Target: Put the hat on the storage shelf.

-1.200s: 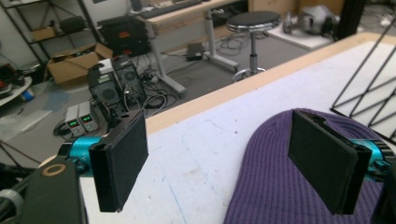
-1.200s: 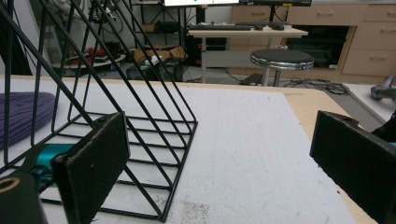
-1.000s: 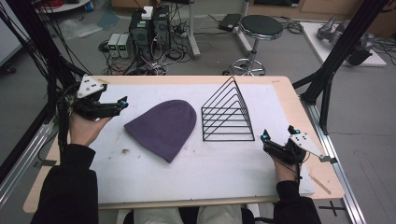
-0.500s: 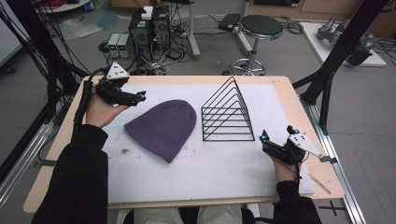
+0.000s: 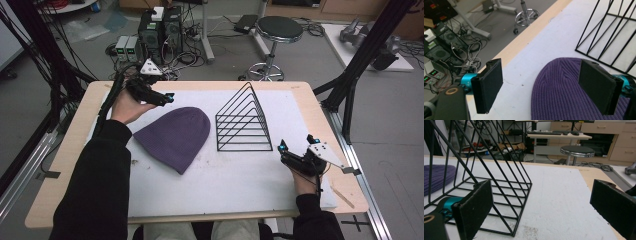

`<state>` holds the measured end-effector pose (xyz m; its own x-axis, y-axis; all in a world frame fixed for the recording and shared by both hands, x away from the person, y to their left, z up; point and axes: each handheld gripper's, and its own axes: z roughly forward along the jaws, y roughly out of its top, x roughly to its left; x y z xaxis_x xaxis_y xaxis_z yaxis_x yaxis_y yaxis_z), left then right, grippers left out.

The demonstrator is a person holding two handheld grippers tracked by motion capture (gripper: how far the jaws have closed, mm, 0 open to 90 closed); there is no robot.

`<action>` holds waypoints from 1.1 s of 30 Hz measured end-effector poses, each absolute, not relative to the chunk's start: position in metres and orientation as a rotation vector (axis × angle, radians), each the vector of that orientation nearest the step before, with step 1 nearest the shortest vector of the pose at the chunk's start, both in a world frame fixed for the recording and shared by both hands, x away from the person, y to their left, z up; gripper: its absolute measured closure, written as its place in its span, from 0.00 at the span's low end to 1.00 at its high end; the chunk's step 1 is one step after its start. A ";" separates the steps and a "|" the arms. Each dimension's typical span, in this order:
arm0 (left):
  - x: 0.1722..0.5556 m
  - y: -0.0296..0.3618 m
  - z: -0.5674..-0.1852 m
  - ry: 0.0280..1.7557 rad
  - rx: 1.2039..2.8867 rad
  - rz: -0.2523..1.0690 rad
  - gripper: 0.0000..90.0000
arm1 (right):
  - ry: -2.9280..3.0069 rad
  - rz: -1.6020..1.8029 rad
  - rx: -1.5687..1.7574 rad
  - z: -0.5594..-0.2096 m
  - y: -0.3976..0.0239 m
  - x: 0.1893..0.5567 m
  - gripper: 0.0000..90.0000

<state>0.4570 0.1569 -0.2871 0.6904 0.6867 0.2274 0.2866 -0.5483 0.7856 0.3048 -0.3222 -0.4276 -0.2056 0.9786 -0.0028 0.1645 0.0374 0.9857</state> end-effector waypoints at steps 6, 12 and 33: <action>0.472 0.135 -0.291 0.686 2.212 0.640 0.21 | 1.496 1.255 1.213 -0.427 -0.323 0.304 0.05; 0.483 0.115 -0.298 0.631 2.281 0.590 0.21 | 1.498 1.248 1.199 -0.428 -0.322 0.305 0.05; 0.532 0.083 -0.354 0.585 2.562 0.525 0.22 | 1.499 1.243 1.194 -0.428 -0.324 0.304 0.05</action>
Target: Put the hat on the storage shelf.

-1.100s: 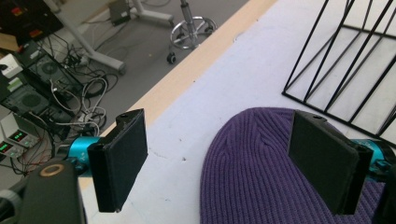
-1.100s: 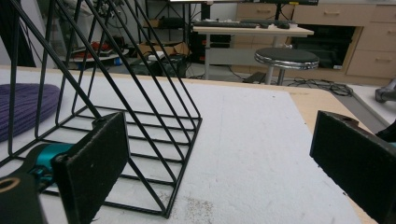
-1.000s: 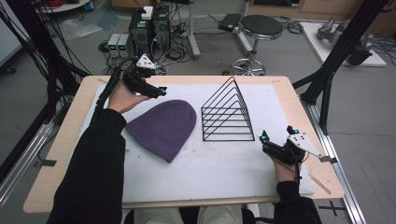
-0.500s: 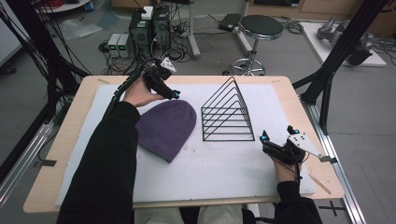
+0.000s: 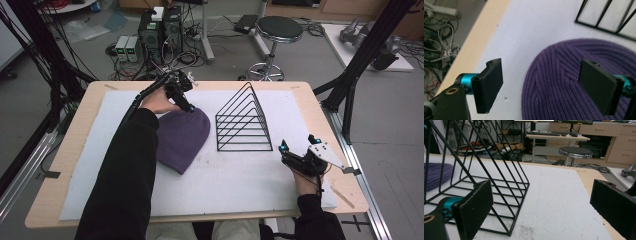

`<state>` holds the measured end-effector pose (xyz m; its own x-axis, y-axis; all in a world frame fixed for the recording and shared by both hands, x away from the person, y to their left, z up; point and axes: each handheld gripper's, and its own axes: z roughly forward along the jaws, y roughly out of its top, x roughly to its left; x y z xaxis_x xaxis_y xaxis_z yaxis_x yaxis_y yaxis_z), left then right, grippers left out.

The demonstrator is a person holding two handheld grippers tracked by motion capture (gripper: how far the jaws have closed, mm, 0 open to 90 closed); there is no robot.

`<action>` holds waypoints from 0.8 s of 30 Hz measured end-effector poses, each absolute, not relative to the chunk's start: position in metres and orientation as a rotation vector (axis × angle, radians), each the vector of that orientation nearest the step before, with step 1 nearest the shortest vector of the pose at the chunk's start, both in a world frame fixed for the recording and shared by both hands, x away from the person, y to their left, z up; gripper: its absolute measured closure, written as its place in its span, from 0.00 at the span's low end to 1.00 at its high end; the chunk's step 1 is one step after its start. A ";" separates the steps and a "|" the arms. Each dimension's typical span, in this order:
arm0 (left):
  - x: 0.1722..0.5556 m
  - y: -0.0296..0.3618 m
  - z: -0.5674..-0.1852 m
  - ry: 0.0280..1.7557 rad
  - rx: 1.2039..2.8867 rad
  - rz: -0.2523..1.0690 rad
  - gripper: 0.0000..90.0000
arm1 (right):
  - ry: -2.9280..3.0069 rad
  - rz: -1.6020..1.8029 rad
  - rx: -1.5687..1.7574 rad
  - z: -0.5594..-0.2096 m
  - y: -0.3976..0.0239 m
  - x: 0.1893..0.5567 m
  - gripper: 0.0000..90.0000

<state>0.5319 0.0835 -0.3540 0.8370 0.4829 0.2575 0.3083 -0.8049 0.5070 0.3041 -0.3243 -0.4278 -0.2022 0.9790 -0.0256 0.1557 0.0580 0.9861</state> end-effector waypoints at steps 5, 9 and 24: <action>0.541 0.081 -0.371 0.607 2.630 0.510 0.22 | 1.504 1.243 1.192 -0.428 -0.325 0.304 0.05; 0.546 0.083 -0.379 0.650 2.634 0.500 0.22 | 1.501 1.246 1.194 -0.428 -0.327 0.304 0.05; 0.558 0.093 -0.394 0.736 2.657 0.391 0.24 | 1.500 1.248 1.203 -0.429 -0.328 0.304 0.05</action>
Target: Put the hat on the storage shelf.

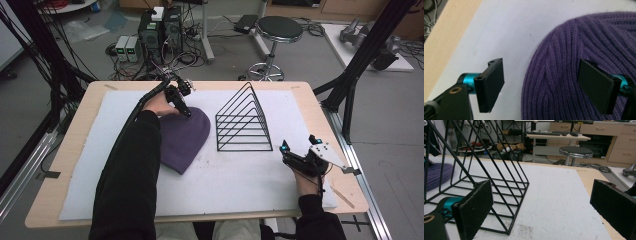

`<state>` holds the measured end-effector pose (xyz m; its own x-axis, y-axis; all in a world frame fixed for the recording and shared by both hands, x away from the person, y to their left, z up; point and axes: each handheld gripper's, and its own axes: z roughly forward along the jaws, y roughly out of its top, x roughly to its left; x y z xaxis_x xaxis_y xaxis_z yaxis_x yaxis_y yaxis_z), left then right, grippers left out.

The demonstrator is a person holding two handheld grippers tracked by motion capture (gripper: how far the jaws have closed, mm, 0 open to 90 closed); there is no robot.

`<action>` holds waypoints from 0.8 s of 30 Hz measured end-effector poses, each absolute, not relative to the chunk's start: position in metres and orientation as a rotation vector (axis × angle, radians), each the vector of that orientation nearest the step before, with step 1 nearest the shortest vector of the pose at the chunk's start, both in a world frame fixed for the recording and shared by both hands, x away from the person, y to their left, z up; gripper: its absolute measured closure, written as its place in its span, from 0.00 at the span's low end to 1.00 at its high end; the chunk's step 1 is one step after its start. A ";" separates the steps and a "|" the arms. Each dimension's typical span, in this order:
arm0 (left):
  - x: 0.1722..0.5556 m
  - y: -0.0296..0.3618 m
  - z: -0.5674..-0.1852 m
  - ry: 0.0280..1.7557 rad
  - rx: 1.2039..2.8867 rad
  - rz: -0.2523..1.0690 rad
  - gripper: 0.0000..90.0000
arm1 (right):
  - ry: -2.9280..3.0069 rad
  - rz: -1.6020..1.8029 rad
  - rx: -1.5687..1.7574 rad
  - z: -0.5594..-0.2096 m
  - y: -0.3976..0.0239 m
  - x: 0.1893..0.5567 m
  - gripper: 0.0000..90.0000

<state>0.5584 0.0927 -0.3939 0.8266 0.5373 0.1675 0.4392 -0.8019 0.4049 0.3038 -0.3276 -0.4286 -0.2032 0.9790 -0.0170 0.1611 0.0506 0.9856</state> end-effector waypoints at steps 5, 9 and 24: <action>0.560 0.092 -0.401 0.739 2.670 0.340 0.24 | 1.495 1.250 1.204 -0.428 -0.327 0.303 0.05; 0.562 0.091 -0.405 0.743 2.662 0.315 0.24 | 1.497 1.245 1.206 -0.429 -0.328 0.304 0.04; 0.570 0.101 -0.414 0.826 2.625 0.148 0.30 | 1.499 1.249 1.203 -0.429 -0.329 0.304 0.05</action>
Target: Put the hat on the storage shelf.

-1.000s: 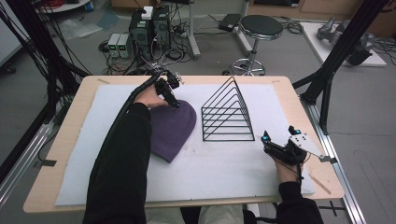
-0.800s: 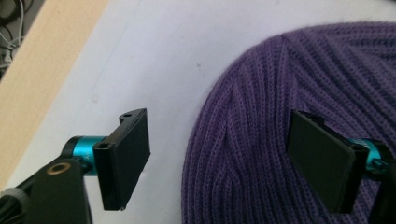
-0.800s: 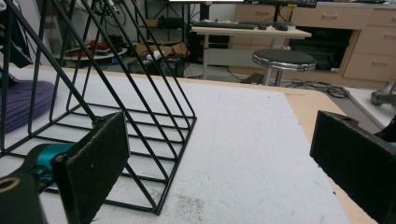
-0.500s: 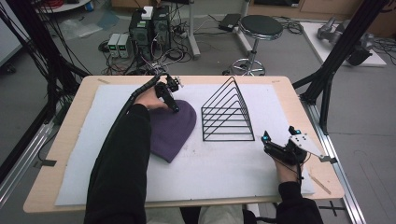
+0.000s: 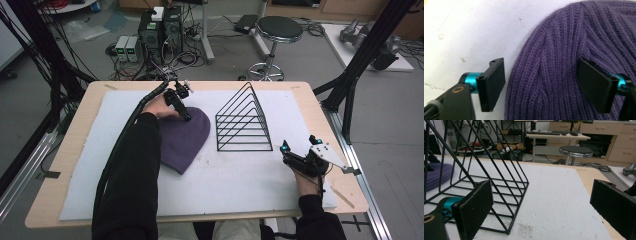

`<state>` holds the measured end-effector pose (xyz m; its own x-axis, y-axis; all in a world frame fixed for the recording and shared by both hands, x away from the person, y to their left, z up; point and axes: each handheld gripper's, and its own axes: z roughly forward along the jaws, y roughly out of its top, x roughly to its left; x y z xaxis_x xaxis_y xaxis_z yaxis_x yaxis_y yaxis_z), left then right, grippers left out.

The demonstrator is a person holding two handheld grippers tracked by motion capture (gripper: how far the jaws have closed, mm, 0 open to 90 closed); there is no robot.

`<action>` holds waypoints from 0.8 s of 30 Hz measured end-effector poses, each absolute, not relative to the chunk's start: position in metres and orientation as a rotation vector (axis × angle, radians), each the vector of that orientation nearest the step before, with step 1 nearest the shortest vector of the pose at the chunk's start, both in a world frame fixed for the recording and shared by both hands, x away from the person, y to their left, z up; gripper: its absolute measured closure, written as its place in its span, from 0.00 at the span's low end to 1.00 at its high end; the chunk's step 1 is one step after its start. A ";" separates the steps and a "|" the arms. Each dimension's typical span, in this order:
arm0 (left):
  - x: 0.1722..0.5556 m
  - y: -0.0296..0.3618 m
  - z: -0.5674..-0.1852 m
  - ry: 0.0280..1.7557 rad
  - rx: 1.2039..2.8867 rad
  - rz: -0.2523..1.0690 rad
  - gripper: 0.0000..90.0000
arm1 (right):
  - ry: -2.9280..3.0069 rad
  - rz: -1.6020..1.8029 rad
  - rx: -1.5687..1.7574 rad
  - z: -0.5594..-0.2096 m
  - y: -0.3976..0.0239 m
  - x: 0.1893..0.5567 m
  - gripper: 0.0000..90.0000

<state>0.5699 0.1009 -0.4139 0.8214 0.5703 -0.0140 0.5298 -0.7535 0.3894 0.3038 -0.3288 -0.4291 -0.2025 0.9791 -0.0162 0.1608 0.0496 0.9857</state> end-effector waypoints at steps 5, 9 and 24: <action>0.571 0.103 -0.415 0.838 2.600 0.103 0.36 | 1.498 1.251 1.206 -0.429 -0.328 0.304 0.05; 0.571 0.103 -0.414 0.828 2.604 0.081 0.40 | 1.497 1.252 1.206 -0.429 -0.328 0.304 0.05; 0.562 0.091 -0.406 0.727 2.687 0.122 0.82 | 1.495 1.251 1.201 -0.428 -0.327 0.303 0.05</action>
<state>0.5623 0.0908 -0.4060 0.8644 0.5027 -0.0091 0.4722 -0.8055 0.3579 0.3027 -0.3268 -0.4281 -0.2025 0.9791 -0.0163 0.1569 0.0488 0.9864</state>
